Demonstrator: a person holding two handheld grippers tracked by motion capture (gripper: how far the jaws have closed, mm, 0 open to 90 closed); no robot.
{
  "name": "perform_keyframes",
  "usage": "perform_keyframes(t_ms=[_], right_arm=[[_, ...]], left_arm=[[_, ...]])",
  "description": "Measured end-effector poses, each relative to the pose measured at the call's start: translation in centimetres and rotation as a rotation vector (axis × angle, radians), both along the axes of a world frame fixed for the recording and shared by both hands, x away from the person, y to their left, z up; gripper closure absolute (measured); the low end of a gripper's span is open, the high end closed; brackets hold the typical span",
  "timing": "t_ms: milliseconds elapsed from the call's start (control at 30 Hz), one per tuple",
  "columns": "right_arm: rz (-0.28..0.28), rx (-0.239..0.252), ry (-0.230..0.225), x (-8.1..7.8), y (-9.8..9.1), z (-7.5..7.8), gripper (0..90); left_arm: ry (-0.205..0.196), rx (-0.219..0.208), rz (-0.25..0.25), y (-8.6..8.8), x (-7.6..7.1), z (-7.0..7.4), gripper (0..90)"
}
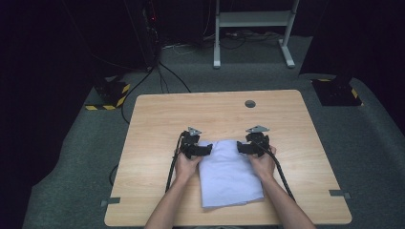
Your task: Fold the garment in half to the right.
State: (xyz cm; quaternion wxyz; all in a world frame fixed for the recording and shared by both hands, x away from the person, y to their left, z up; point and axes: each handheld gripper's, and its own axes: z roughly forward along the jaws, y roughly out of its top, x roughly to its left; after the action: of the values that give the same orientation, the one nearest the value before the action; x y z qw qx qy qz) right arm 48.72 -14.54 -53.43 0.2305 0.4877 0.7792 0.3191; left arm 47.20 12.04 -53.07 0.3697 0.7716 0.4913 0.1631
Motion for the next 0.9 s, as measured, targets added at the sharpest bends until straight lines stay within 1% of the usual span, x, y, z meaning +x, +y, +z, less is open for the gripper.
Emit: perform_keyframes(t_ms=[33, 67, 100, 133, 167, 233, 267, 300, 367, 400, 433, 500, 533, 567, 600, 633, 667, 733, 767, 833, 867, 900], right_arm=[[-0.004, 0.002, 0.009, 0.1, -0.3, -0.2, 19.2], [-0.013, 0.011, 0.017, 0.2, -0.8, -0.1, 19.5], [-0.028, 0.006, 0.017, 0.2, -1.2, 0.0, 21.7], [-0.044, -0.022, 0.006, 0.1, -1.5, 0.2, 22.3], [-0.047, -0.035, 0.001, 0.1, -1.9, 0.3, 21.9], [-0.043, -0.006, 0.015, 0.0, -2.5, 0.5, 19.6], [-0.040, 0.008, 0.011, -0.1, -2.7, 0.6, 19.4], [-0.032, 0.019, 0.004, -0.2, -2.6, 0.8, 19.3], [0.001, 0.043, -0.025, -0.4, -1.8, 1.1, 19.6], [0.021, 0.054, -0.039, -0.6, -1.2, 1.3, 19.6], [0.042, 0.058, -0.047, -0.7, -0.6, 1.3, 19.5], [0.074, 0.048, -0.040, -0.8, 0.4, 1.0, 19.2], [0.084, 0.032, -0.033, -0.9, 0.8, 0.7, 19.1], [0.089, 0.016, -0.028, -0.9, 1.0, 0.4, 18.8], [0.088, 0.015, -0.021, -0.8, 1.0, 0.2, 18.7], [0.084, 0.023, -0.014, -0.7, 0.9, 0.1, 18.7], [0.075, 0.020, -0.011, -0.6, 0.7, 0.1, 19.0], [0.053, -0.004, -0.005, -0.3, 0.3, -0.1, 19.2], [0.046, 0.007, 0.003, -0.2, -0.1, -0.2, 19.3], [0.030, 0.012, 0.013, -0.1, -0.7, -0.2, 18.9], [0.027, 0.006, 0.015, -0.1, -1.0, -0.1, 18.5], [0.024, 0.001, 0.021, -0.2, -1.2, -0.1, 18.4]], left_arm=[[0.001, -0.003, -0.002, 0.2, 0.0, 0.1, 19.5], [0.003, -0.016, -0.003, 0.5, -0.1, 0.3, 18.9], [0.006, -0.029, 0.003, 0.8, -0.2, 0.5, 18.6], [-0.001, -0.036, 0.010, 1.1, -0.4, 0.7, 18.6], [-0.014, -0.051, 0.014, 1.5, -0.6, 0.9, 19.1], [-0.033, -0.091, 0.018, 2.2, -1.0, 1.4, 19.6], [-0.038, -0.103, 0.017, 2.3, -1.1, 1.5, 19.6], [-0.039, -0.106, 0.016, 2.2, -1.1, 1.5, 19.5], [-0.022, -0.076, 0.012, 1.7, -0.7, 1.2, 19.4], [-0.006, -0.059, 0.006, 1.3, -0.5, 0.8, 19.4], [0.004, -0.045, 0.000, 0.9, -0.2, 0.4, 19.3], [0.011, -0.015, -0.014, 0.0, 0.2, -0.1, 19.4], [0.015, 0.003, -0.023, -0.5, 0.5, -0.3, 19.5], [0.016, 0.021, -0.033, -0.9, 0.7, -0.4, 19.7], [0.019, 0.036, -0.043, -1.2, 1.0, -0.4, 19.8], [0.018, 0.042, -0.046, -1.4, 1.3, -0.3, 19.8], [0.022, 0.050, -0.053, -1.6, 1.6, -0.3, 19.7], [0.024, 0.071, -0.063, -1.9, 2.1, -0.1, 18.7], [0.022, 0.078, -0.064, -1.9, 2.3, -0.1, 18.2], [0.032, 0.068, -0.060, -1.8, 2.7, 0.0, 17.6], [0.038, 0.047, -0.052, -1.5, 2.8, 0.1, 17.1], [0.044, 0.010, -0.041, -1.0, 2.8, 0.3, 17.1]])
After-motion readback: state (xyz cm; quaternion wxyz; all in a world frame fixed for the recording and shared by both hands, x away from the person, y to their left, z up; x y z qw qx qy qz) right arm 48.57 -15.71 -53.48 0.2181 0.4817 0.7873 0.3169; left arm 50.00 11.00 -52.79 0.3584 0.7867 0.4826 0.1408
